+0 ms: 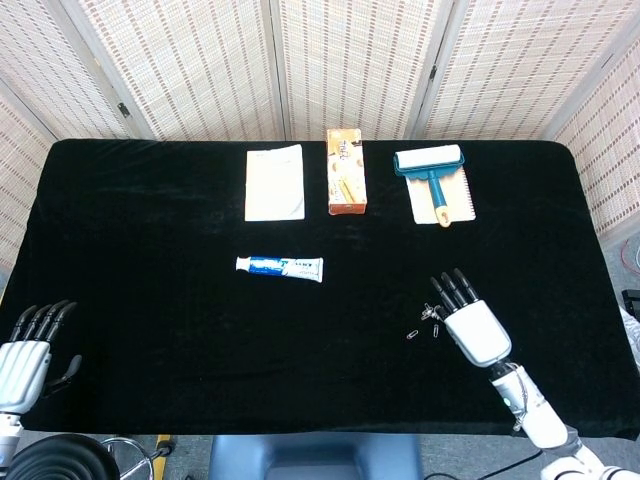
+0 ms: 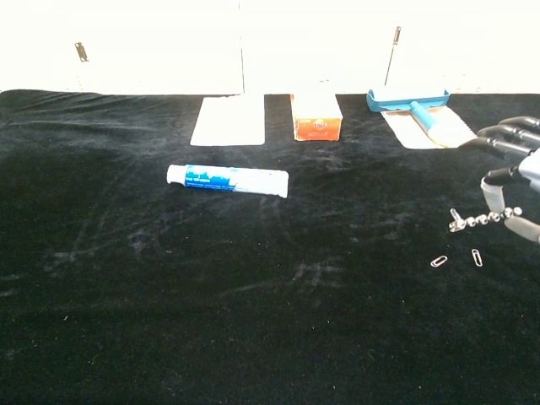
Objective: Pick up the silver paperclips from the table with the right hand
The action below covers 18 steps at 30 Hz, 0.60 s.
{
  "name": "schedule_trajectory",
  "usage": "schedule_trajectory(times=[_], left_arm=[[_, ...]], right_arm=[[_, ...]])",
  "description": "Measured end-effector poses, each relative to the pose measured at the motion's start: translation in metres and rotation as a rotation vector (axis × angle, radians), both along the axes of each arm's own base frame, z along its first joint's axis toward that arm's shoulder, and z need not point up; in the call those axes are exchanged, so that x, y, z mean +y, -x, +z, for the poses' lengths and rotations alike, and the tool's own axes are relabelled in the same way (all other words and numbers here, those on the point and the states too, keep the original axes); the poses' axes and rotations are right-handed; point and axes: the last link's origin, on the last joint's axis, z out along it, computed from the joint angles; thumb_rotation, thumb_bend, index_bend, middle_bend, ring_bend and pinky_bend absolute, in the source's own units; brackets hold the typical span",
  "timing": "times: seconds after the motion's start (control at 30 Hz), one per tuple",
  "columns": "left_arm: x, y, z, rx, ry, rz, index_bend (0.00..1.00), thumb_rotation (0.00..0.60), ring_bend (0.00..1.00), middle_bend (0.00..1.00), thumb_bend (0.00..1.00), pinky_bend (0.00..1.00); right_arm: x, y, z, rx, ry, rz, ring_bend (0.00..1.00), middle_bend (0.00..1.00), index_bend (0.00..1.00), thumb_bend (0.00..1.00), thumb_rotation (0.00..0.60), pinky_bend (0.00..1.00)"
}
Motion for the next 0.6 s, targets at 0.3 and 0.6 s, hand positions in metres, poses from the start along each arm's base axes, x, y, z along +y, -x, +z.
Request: schedule_trajectory(times=[0.3, 0.6], left_arm=[[0.0, 0.001, 0.002, -0.006, -0.005, 0.002, 0.0, 0.6, 0.1, 0.11, 0.47, 0.08], [-0.001, 0.001, 0.004, -0.011, -0.007, 0.0, 0.0, 0.6, 0.1, 0.11, 0.47, 0.08]], right_arm=[[0.007, -0.007, -0.011, -0.015, -0.052, 0.011, 0.02, 0.13, 1.0, 0.52, 0.6, 0.0], [0.011, -0.01, -0.017, -0.014, -0.081, 0.017, 0.02, 0.13, 1.0, 0.52, 0.6, 0.0]])
